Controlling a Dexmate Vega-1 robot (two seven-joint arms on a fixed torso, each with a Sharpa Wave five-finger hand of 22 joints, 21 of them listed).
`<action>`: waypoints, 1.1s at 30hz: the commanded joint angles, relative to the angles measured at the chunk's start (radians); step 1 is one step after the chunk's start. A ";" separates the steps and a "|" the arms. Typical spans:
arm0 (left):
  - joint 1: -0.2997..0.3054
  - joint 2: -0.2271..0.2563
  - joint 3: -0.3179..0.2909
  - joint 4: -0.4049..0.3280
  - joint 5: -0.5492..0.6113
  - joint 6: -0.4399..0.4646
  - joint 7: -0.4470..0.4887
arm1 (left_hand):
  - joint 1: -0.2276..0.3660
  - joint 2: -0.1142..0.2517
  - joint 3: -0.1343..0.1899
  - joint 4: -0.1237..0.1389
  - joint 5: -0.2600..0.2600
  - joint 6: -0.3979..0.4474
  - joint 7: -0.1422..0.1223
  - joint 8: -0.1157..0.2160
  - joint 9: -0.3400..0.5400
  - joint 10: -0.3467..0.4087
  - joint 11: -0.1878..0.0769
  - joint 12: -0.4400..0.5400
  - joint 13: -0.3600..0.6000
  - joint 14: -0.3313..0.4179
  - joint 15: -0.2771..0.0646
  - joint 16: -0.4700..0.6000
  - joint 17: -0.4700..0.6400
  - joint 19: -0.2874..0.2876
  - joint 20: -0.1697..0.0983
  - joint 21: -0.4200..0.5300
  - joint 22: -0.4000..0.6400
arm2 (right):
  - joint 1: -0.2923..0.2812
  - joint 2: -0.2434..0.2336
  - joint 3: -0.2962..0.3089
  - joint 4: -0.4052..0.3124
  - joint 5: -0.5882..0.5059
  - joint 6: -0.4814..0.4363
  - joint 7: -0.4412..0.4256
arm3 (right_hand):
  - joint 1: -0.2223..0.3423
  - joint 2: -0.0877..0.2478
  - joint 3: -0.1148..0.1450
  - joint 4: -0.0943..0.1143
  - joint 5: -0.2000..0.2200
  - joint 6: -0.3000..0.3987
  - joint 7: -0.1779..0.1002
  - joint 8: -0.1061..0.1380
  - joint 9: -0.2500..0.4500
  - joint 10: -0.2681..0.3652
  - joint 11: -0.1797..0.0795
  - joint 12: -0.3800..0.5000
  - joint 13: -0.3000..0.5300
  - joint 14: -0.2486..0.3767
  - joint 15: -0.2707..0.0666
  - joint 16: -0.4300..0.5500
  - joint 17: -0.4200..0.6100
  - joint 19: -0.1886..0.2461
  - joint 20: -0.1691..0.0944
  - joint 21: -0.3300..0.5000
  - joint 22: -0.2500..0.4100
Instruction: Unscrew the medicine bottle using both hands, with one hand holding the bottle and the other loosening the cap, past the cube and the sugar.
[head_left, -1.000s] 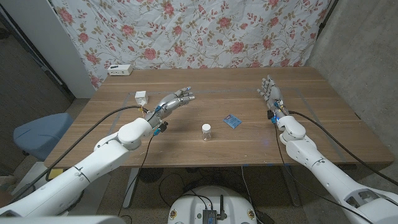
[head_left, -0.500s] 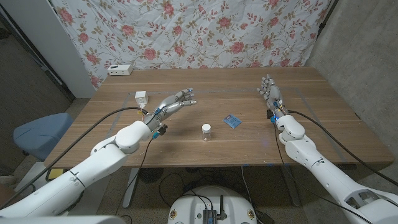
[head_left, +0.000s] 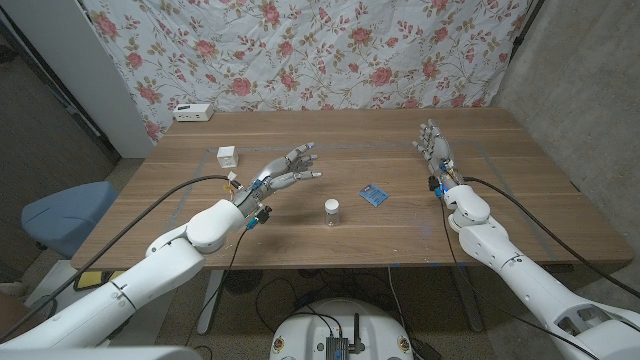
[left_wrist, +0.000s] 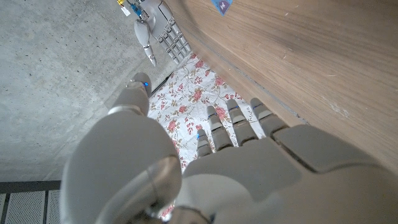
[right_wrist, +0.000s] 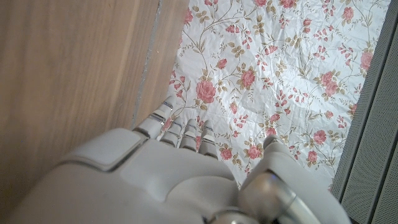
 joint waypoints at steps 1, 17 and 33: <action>0.019 -0.036 0.032 0.006 0.000 -0.008 -0.006 | 0.034 0.004 -0.010 0.003 0.009 -0.021 -0.002 0.003 0.005 -0.017 0.004 -0.002 0.005 -0.028 -0.083 -0.002 0.001 -0.047 0.009 -0.003 0.003 | -0.034 -0.042 0.011 -0.058 -0.014 -0.036 -0.025 | 0.003 0.005 0.001 -0.004 0.006 0.009 -0.004 0.003 0.003 0.013 0.000 0.005 0.002 0.007 -0.007 0.005 0.000 0.009 -0.048 0.002 0.006; 0.033 -0.037 0.063 0.005 0.033 -0.007 -0.005 | 0.150 0.035 0.012 -0.006 -0.008 -0.081 -0.003 0.000 0.005 -0.053 0.009 -0.002 0.010 -0.051 -0.090 0.001 0.001 -0.120 -0.035 0.000 0.002 | -0.079 -0.046 0.025 -0.096 -0.021 -0.027 -0.067 | 0.001 0.006 0.000 -0.004 0.007 0.022 -0.015 0.006 0.003 0.020 -0.003 0.007 0.002 0.012 -0.006 0.007 0.001 0.011 -0.046 0.002 0.006; 0.056 -0.014 0.057 0.012 0.087 -0.032 0.009 | 0.233 0.048 0.023 -0.001 -0.052 -0.117 -0.008 0.005 0.006 -0.056 -0.002 0.009 0.014 -0.061 -0.131 0.009 0.001 -0.157 -0.072 0.013 0.004 | -0.120 -0.049 0.034 -0.134 -0.034 -0.017 -0.100 | 0.001 0.007 0.000 -0.005 0.009 0.027 -0.022 0.005 0.003 0.020 -0.004 0.006 0.003 0.014 -0.006 0.007 0.001 0.012 -0.042 0.002 0.006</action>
